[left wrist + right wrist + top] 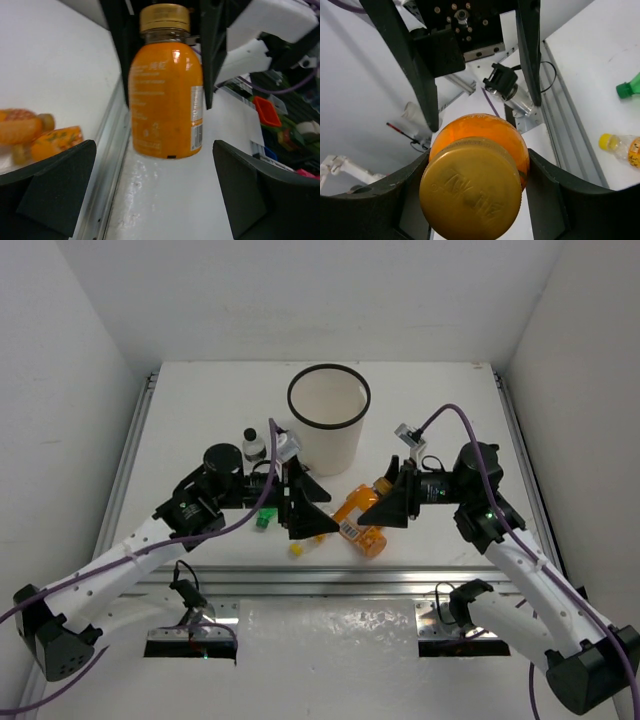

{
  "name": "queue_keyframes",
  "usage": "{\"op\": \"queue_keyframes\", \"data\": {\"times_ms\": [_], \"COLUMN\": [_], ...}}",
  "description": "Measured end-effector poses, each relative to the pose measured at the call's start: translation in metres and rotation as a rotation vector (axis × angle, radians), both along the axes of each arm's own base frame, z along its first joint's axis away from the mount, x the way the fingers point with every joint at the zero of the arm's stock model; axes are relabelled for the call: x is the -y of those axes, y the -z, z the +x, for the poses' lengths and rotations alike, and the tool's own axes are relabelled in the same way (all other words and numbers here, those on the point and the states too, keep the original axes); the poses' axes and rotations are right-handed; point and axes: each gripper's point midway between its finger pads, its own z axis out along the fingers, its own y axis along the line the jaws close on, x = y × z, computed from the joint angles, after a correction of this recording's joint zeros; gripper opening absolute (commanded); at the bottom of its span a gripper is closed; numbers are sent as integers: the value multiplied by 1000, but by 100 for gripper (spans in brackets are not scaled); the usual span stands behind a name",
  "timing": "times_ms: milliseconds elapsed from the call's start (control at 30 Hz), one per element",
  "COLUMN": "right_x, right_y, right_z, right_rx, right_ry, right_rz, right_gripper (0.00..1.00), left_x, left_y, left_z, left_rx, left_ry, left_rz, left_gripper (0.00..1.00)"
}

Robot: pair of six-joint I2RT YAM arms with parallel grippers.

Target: Put the plastic bottles in the bin

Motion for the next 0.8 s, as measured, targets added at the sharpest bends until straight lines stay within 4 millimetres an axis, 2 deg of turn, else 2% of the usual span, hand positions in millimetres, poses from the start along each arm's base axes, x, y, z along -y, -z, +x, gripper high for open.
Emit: {"op": "queue_keyframes", "data": {"times_ms": [100,233,267,300,333,400,467,500,533,567,700,800], "right_x": [-1,-2,-2,-3,-4,-6,-6,-6,-7,-7,-5,9], "right_y": [-6,-12,-13,-14,-15,-16,-14,-14,-15,-16,-17,-21], "right_z": [-5,-5,-4,-4,-4,-4,-3,-3,-2,-2,5,39], "right_rx": [2,9,9,11,12,17,4,2,4,4,26,50], "right_ry": [-23,-24,-25,-26,-28,-32,-32,-32,-32,-31,36,296], "right_rz": [17,34,38,41,44,48,43,44,47,51,36,-40], "right_gripper": [21,21,21,21,21,22,30,39,81,99,99,99], "left_x": [14,23,25,27,30,34,36,36,35,35,33,17], "left_y": [-6,-9,-9,-7,-4,3,5,5,3,2,-14,-30], "left_z": [-17,-25,-25,-25,-24,-22,-21,-21,-20,-18,10,52], "left_rx": [7,-2,-6,-16,-25,-57,-65,-72,-73,-72,-54,-42], "left_ry": [88,140,145,147,150,152,151,150,144,132,-52,-328], "left_rz": [-42,-65,-68,-63,-59,-45,-35,-31,-29,-26,-11,27], "left_gripper": [99,92,82,82,67,49,18,3,0,0,0,0]}}
